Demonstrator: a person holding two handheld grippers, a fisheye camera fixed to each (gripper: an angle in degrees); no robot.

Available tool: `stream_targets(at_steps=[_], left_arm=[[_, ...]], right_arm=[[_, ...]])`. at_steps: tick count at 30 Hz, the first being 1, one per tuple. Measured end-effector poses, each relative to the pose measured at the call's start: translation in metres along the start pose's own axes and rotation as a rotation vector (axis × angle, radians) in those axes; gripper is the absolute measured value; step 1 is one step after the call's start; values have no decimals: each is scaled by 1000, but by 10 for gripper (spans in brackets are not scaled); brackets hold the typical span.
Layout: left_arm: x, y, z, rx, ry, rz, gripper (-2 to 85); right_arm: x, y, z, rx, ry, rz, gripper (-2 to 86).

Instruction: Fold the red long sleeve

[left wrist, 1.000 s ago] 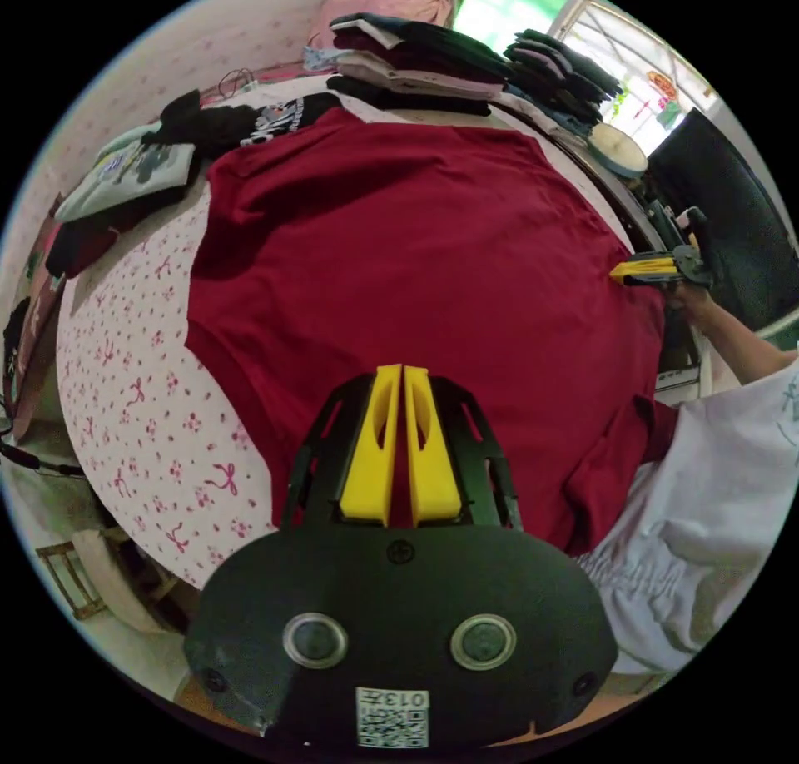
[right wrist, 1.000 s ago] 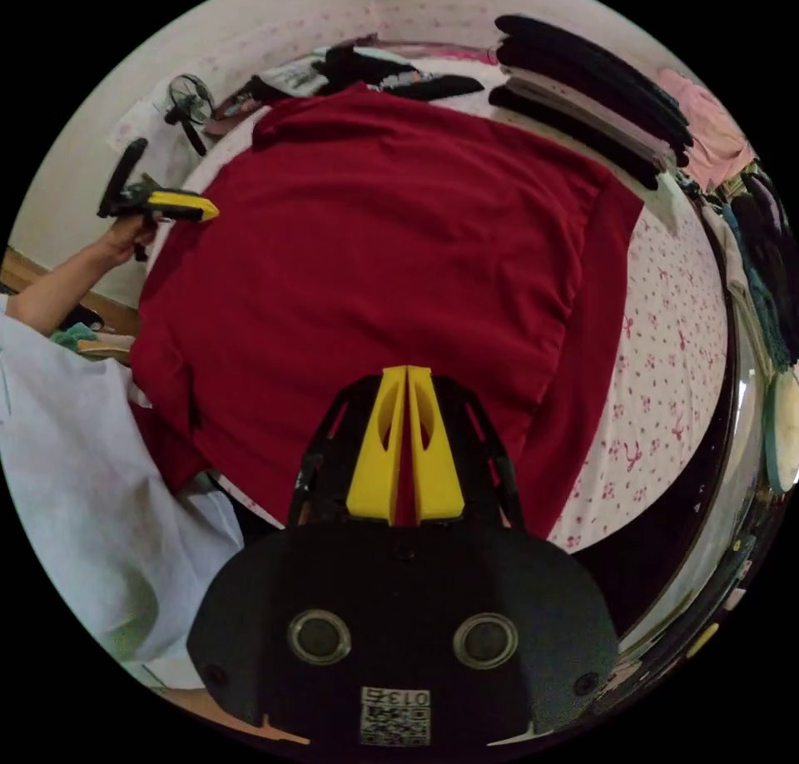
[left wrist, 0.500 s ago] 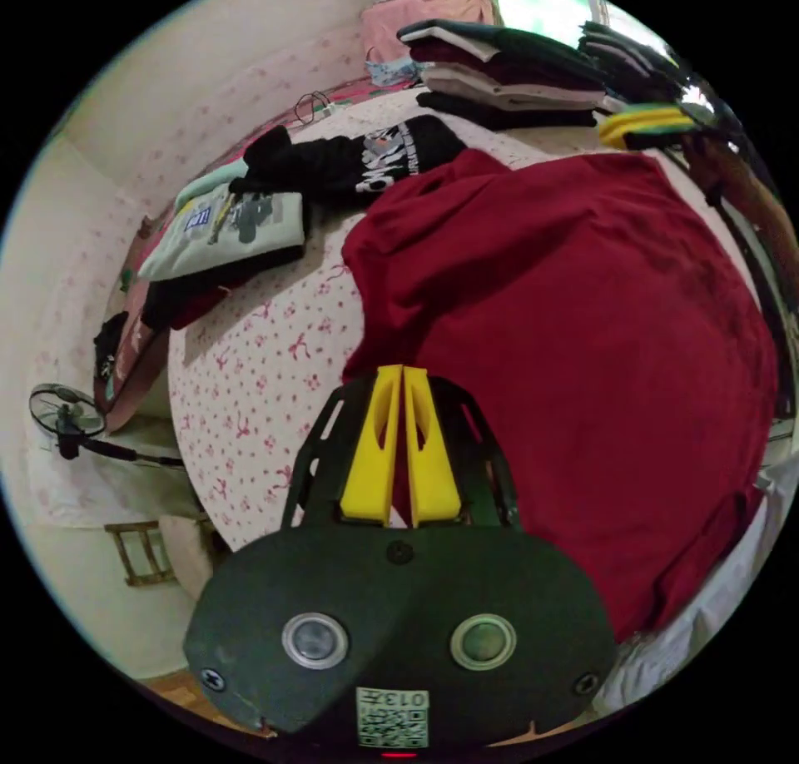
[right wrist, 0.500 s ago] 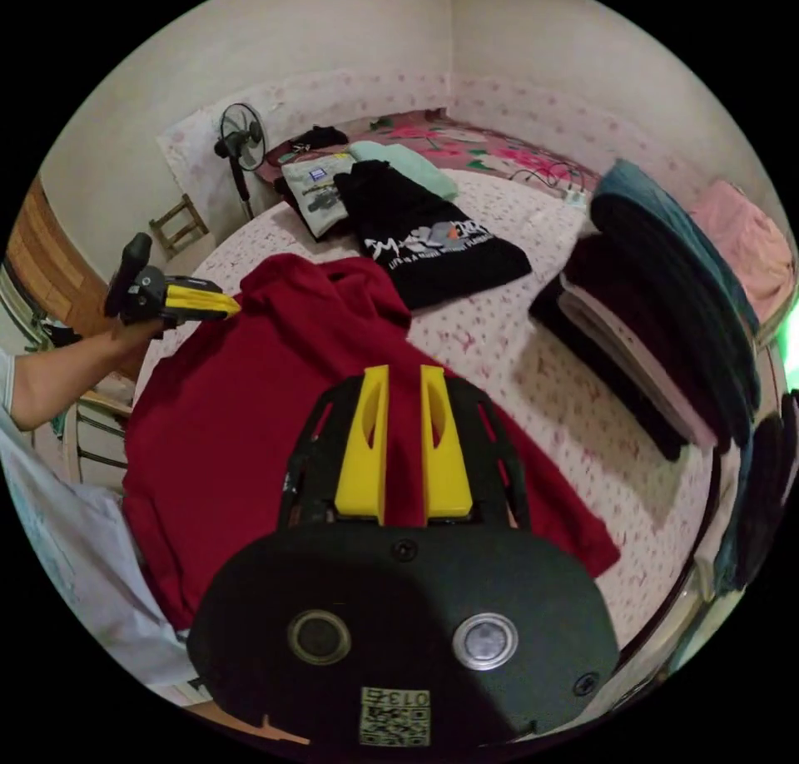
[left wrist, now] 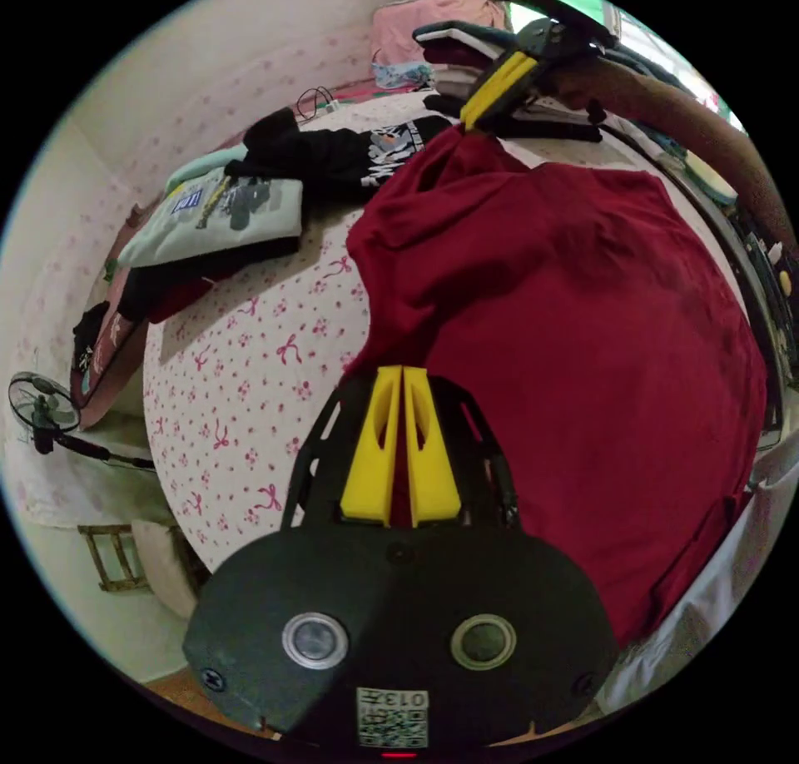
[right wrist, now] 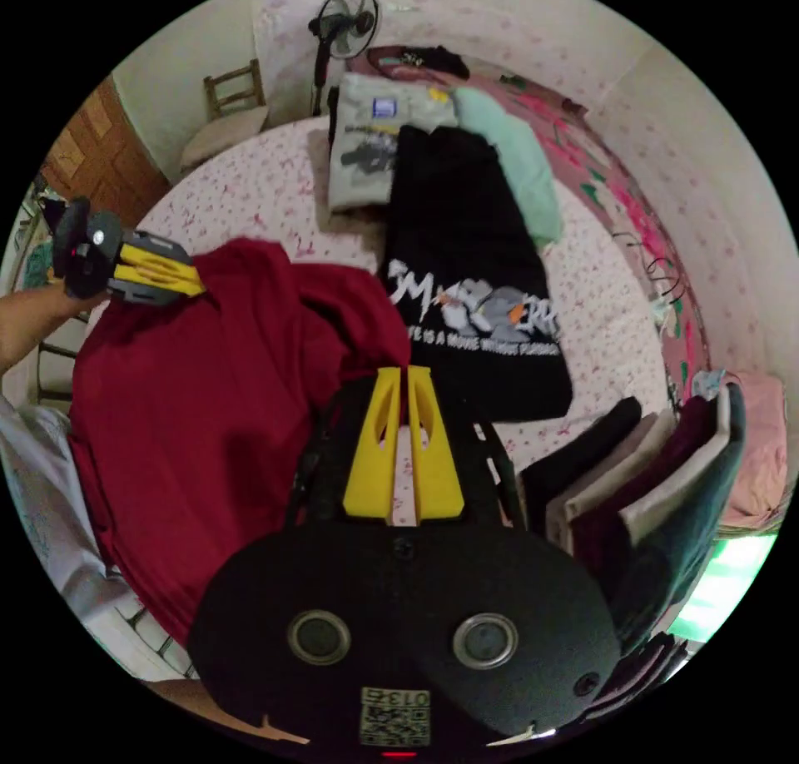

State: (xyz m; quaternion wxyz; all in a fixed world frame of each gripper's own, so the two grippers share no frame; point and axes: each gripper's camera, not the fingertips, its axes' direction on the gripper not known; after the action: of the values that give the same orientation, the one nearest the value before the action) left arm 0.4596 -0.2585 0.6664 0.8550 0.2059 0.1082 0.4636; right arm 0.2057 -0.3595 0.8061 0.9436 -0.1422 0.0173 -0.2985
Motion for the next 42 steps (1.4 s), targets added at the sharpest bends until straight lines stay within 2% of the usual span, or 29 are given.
stream_targets(at_steps=[3,6,8,10,12,14,15,17,19,20,23,25,29,31,36,42], left_arm=[[-17,2,-1,33,57,-54,-3],[-25,-2,-3,35,58,-64,-3],[-27,-5,-4,31,38,-52,-3],[-33,-6,-5,42,39,-68,-2],[-42,-5,-5,58,71,-107,-1],[-52,-4,-5,69,112,-148,1],[-59,-6,-6,60,134,-168,3],[-68,-8,-10,39,142,-197,11],[-80,-8,-29,172,89,-234,34],[-83,-11,-33,205,78,-232,42],[-99,-45,-37,251,70,-199,102],[-113,-81,-20,202,181,-143,124],[-132,-117,13,80,331,-151,80],[-137,-126,23,50,314,-157,19],[-131,-121,27,54,150,-183,6],[-142,-98,41,108,292,-356,23]], right_arm=[[32,-10,-46,141,97,35,17],[64,-14,-77,279,283,108,18],[89,-14,-87,357,478,264,19],[110,-12,-85,379,527,397,20],[130,-16,-74,310,464,438,19],[150,-20,-57,100,387,449,19],[151,-17,-59,102,388,455,19],[144,7,-86,275,430,460,22],[133,29,-101,400,420,431,28],[125,40,-101,434,343,383,36],[118,60,-73,355,80,341,63],[115,70,-48,299,10,367,81],[114,81,0,214,-187,427,87],[115,81,9,210,-215,424,47],[124,87,4,254,-84,398,23],[132,108,27,205,-120,426,72]])
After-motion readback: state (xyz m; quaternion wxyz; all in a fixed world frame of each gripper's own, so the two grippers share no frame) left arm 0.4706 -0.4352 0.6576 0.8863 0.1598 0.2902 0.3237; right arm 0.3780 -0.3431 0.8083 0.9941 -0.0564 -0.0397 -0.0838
